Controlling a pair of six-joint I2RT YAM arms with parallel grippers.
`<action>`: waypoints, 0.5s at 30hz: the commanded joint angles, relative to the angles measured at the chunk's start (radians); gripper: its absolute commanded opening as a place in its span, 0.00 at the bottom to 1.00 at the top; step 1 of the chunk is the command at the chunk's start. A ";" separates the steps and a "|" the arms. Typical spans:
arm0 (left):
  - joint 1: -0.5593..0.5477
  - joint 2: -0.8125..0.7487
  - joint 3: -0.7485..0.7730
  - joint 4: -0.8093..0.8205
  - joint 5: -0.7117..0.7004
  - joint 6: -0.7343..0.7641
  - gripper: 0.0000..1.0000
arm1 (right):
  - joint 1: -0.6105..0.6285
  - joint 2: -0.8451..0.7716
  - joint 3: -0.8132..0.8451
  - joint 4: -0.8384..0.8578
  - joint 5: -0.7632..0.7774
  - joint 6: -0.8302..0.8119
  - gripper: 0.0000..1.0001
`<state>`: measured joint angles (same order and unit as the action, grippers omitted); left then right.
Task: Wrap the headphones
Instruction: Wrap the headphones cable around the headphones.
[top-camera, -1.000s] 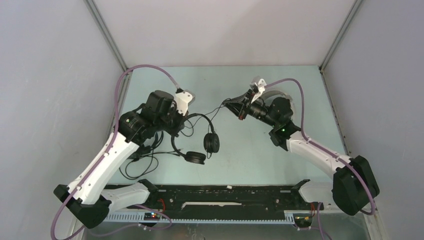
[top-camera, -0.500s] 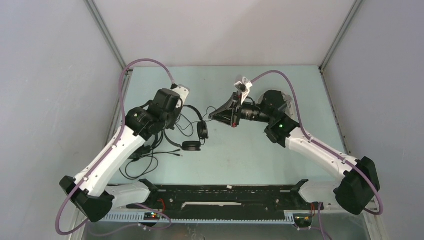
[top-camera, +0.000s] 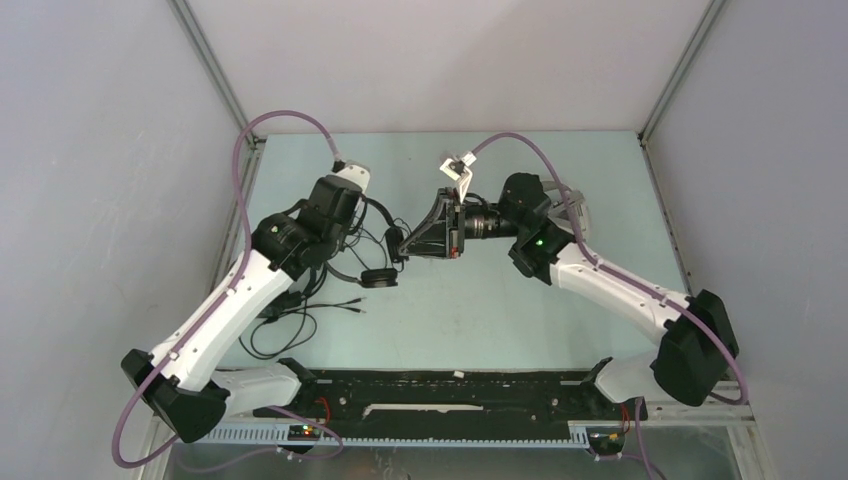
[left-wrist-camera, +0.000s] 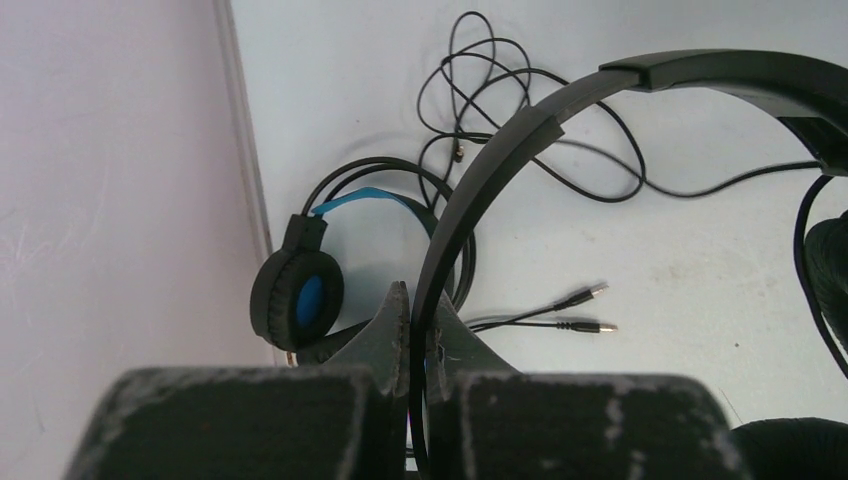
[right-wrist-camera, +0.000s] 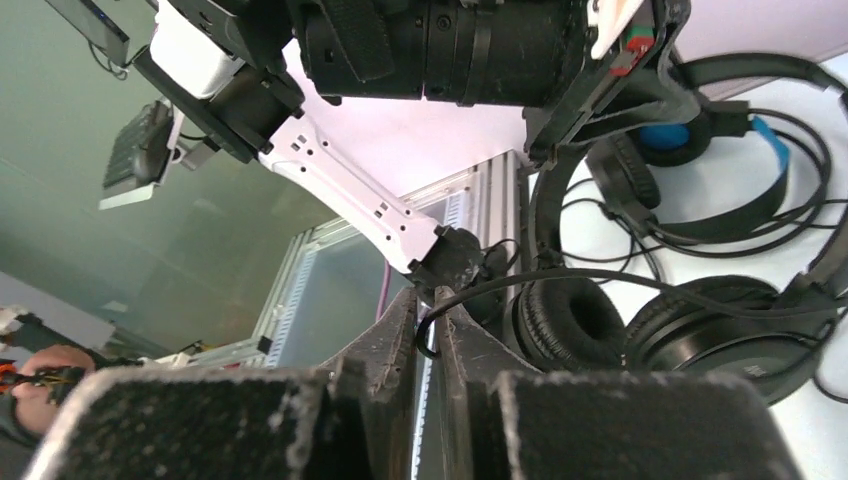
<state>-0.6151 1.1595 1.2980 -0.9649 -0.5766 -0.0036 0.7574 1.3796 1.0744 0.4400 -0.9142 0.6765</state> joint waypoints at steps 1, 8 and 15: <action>-0.001 -0.033 0.015 0.064 -0.087 -0.039 0.00 | 0.009 0.045 0.047 0.169 -0.079 0.137 0.15; -0.001 -0.069 0.008 0.088 -0.118 -0.043 0.00 | 0.017 0.120 0.047 0.331 -0.092 0.242 0.19; -0.001 -0.101 -0.004 0.119 -0.130 -0.042 0.00 | 0.010 0.144 0.047 0.377 -0.104 0.250 0.22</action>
<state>-0.6151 1.1023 1.2976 -0.9260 -0.6773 -0.0116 0.7723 1.5295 1.0763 0.7486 -0.9997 0.9188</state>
